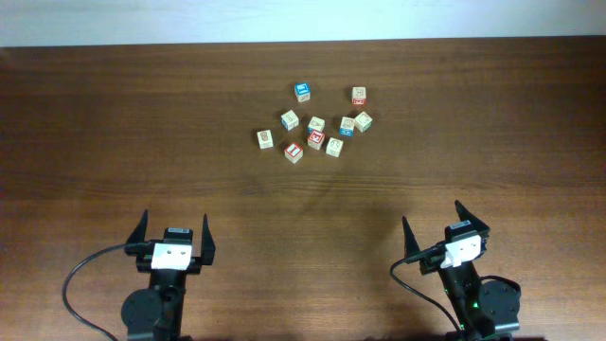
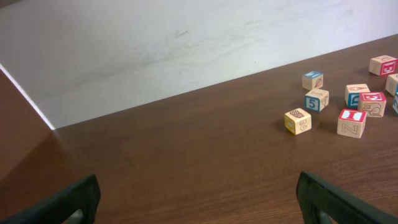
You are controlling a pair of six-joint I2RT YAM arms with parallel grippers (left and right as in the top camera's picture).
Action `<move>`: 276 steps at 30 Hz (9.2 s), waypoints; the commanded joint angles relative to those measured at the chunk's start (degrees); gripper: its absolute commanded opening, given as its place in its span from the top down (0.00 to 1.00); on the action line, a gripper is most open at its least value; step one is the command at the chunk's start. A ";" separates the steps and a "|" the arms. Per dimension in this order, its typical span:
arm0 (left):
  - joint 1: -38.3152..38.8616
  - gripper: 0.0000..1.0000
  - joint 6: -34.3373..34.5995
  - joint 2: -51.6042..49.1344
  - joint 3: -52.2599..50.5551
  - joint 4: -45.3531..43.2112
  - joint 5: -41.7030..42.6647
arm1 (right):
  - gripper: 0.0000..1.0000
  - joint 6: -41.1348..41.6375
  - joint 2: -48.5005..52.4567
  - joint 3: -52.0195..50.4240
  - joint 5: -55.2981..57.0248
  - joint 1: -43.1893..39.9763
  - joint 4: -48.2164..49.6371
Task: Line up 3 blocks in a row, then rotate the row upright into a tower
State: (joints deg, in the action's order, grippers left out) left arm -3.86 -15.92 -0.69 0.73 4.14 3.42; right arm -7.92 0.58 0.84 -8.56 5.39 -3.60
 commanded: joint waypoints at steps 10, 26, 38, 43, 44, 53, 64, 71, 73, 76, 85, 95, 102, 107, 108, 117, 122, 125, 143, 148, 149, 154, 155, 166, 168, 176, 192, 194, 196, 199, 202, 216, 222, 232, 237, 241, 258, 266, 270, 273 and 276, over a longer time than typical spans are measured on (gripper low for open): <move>0.22 0.01 -0.87 0.39 -0.24 0.26 -0.35 | 0.02 -0.22 -0.37 -0.52 -0.48 -0.26 0.00; 0.22 0.01 0.70 -0.26 1.51 -3.39 6.32 | 0.02 0.07 -0.22 2.89 -2.47 -0.26 0.28; 0.24 0.01 0.85 -41.64 41.13 18.67 13.99 | 0.02 1.31 32.96 34.97 -8.98 -0.26 -9.49; 0.24 0.01 0.85 -57.07 56.78 29.86 13.97 | 0.02 1.31 50.12 48.89 -12.52 -0.26 -19.54; 0.22 0.01 0.85 -59.63 59.17 31.85 13.97 | 0.02 1.31 53.09 51.08 -13.35 -0.26 -21.64; 0.24 0.01 0.90 -76.39 72.83 46.53 17.00 | 0.02 7.21 70.12 60.50 -22.25 0.63 -27.58; 0.24 0.01 24.06 -76.46 72.83 45.48 -4.22 | 0.02 43.36 107.51 85.96 15.08 17.29 -27.67; 0.24 0.01 24.06 -76.46 72.83 46.12 -3.43 | 0.37 49.92 118.42 85.96 18.71 19.41 -22.93; 0.24 0.01 24.06 -76.46 72.83 46.25 -3.19 | 0.45 50.21 119.56 85.96 18.29 19.41 -22.73; 0.24 0.01 24.06 -76.46 72.83 46.53 -3.19 | 0.47 50.23 121.24 85.96 17.99 19.41 -22.56; 0.24 0.01 24.06 -76.46 72.83 46.80 -3.21 | 0.54 45.05 123.40 85.57 14.36 19.45 -21.88; 0.24 0.01 24.06 -76.46 72.83 46.73 -3.21 | 0.70 39.36 121.13 85.66 6.95 19.34 -34.56; 0.24 0.01 24.06 -76.46 72.83 45.88 -3.21 | 0.59 33.59 118.05 85.64 7.89 19.34 -47.01; 0.24 0.01 24.06 -76.46 72.83 45.86 -3.21 | 0.35 27.43 118.05 93.50 4.59 19.34 -50.34; 0.24 0.01 24.04 -76.46 72.83 45.83 -3.21 | 0.35 25.51 118.05 96.65 3.13 19.37 -50.53; 0.24 0.01 24.06 -76.46 72.83 46.10 -3.19 | 0.40 47.34 125.94 100.52 14.86 22.64 -31.32; 0.24 0.01 24.06 -76.46 72.83 46.12 -3.19 | 0.44 47.63 130.86 100.52 18.25 23.47 -30.91; 0.24 0.01 24.06 -76.46 72.83 46.10 -3.19 | 0.62 47.17 130.90 100.54 18.03 23.47 -32.52; 0.24 0.01 24.06 -76.46 72.83 45.70 -3.19 | 0.47 24.28 128.30 108.65 4.70 23.58 -52.78; 0.24 0.01 24.06 -76.46 72.83 45.72 -3.21 | 0.57 23.12 131.93 108.30 7.72 23.47 -52.28; 0.24 0.01 24.06 -76.46 72.83 45.75 -3.21 | 0.57 23.15 131.93 107.75 7.69 23.47 -52.28; 0.24 0.01 24.06 -76.46 72.83 46.14 -3.19 | 0.65 23.17 131.91 104.72 7.69 23.47 -50.53; 0.24 0.01 24.06 -76.46 72.83 46.14 -3.19 | 0.71 23.50 131.78 104.78 7.30 23.47 -51.04; 0.24 0.01 24.06 -76.46 72.83 46.05 -3.19 | 0.66 37.38 129.55 108.08 3.17 23.47 -65.18; 0.24 0.01 24.06 -76.46 72.83 46.05 -3.19 | 0.59 37.38 129.55 108.08 3.15 23.43 -64.19; 0.22 0.01 24.06 -76.46 72.83 45.81 -3.26 | 0.52 36.24 130.16 119.58 2.97 23.52 -55.32; 0.07 0.01 24.09 -76.46 72.83 45.68 -6.23 | 0.65 48.43 139.45 117.07 6.27 26.91 -53.13; 0.07 0.01 24.09 -76.46 72.83 45.68 -6.23 | 0.67 43.19 139.40 117.07 4.02 26.91 -55.15; 0.07 0.01 24.09 -76.46 72.83 45.68 -6.23 | 0.67 40.98 139.34 117.11 3.52 26.88 -58.75; 0.07 0.01 24.09 -76.46 72.83 45.68 -6.23 | 0.67 34.21 139.27 117.13 -2.43 26.84 -65.37; 0.07 0.01 24.09 -76.46 72.83 45.68 -6.23 | 0.67 33.55 139.29 117.13 -2.43 26.91 -69.90; 0.07 0.01 24.06 -76.46 72.83 45.27 -2.78 | 0.34 26.18 135.91 171.51 -1.36 26.80 -93.74; 0.07 0.01 24.06 -76.46 72.83 46.56 -2.78 | 0.20 26.47 109.50 160.89 5.68 26.80 -93.74; 0.07 0.01 24.09 -76.46 72.83 47.34 -2.75 | 0.02 38.42 94.66 101.53 13.31 25.33 -79.19; 0.13 0.13 28.26 -76.63 72.83 47.39 -2.75 | 0.71 36.94 95.69 79.78 5.70 21.07 -57.90; 1.57 0.54 32.22 -80.00 72.83 46.93 -2.80 | 0.83 38.47 96.76 70.27 2.62 21.92 -43.36; 9.27 0.67 34.56 -85.61 73.37 40.87 -12.50 | 0.96 41.44 113.59 69.92 7.82 32.89 -22.64; 9.27 0.62 34.53 -85.61 73.37 41.35 -12.48 | 0.96 41.13 113.52 71.97 11.61 32.81 -22.64; 9.27 0.54 34.51 -85.61 73.37 41.35 -12.52 | 0.96 36.26 113.52 82.79 10.54 32.85 -30.12; 8.74 0.53 34.53 -85.61 73.37 41.38 -16.59 | 0.96 35.56 113.59 84.67 13.25 32.85 -29.35; 5.38 0.52 34.84 -85.61 73.37 41.75 -16.50 | 0.96 34.93 115.36 84.67 14.88 32.85 -27.02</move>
State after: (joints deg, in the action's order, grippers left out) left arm 4.27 18.06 -86.48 72.77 45.63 -11.42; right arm 27.94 114.17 84.53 3.95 38.24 -31.70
